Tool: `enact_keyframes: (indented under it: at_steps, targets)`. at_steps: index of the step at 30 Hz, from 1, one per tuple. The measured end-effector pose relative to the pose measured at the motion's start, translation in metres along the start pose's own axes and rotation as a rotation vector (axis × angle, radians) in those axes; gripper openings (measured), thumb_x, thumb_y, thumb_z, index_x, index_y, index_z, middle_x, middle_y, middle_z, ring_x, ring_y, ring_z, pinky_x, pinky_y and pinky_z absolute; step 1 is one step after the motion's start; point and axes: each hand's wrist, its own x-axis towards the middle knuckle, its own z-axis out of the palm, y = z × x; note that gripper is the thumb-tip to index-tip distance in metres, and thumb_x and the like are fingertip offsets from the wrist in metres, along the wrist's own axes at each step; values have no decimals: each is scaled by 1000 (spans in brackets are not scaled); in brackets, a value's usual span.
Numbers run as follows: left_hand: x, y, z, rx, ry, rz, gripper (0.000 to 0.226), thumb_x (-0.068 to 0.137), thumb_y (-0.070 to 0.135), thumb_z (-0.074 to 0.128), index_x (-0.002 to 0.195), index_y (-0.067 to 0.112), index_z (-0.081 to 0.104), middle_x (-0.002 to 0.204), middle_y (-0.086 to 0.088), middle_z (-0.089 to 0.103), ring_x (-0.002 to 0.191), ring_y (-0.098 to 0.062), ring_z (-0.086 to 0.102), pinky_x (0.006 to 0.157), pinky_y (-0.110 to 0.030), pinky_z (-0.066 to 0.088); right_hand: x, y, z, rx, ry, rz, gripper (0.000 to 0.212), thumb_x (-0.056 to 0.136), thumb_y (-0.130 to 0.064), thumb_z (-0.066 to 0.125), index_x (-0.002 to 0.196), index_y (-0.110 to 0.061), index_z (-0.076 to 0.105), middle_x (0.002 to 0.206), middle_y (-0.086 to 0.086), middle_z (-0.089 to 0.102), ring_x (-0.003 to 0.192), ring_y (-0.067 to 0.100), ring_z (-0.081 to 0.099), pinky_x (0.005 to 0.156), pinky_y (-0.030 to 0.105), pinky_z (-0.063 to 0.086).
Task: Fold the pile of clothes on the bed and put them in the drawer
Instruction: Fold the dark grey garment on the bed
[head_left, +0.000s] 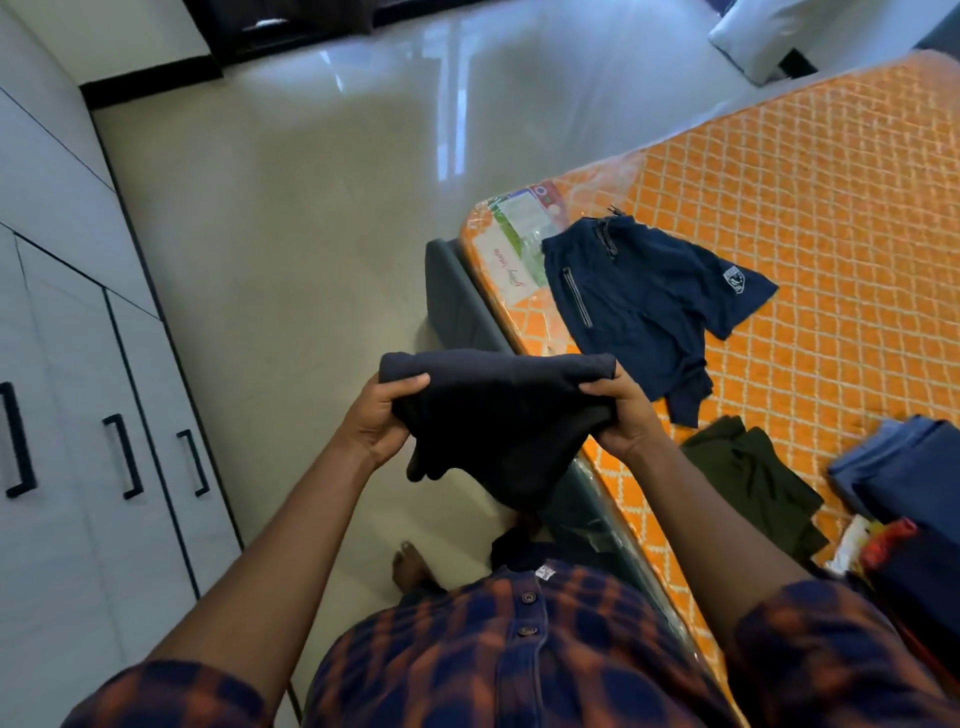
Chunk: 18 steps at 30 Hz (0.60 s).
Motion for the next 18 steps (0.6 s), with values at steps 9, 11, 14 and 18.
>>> enact_keyframes:
  at_steps: [9,11,14,18]
  targets:
    - [27,3,45,134,-18,56,57,74,-6,71,128,-4,54,113,-21,68,103,-31,68,76,-33,58,31,-72,-42,-635,-258,-17,80,75,26,60,138,-23,58,130,-3,64,116,14,63,93,27,53]
    - [43,12,57,254,94,111,87,57,0,87,132,-6,44,118,-26,63,100,-29,68,73,-32,58,41,-90,-40,-1014,-274,-101,60,77,11,74,128,-22,68,125,-6,68,115,10,64,96,23,49]
    - [73,26,90,595,180,177,99,53,-7,89,134,22,39,119,-16,59,103,-25,66,79,-37,59,59,-116,-45,-1510,-186,-279,34,77,-11,80,108,-24,78,107,-5,74,102,14,67,87,29,50]
    - [120,39,149,1302,37,309,50,67,2,83,108,30,72,105,-1,71,101,-20,67,86,-35,55,77,-152,-64,-1745,44,-506,12,81,-22,73,93,-23,76,98,-3,60,98,22,56,71,35,45]
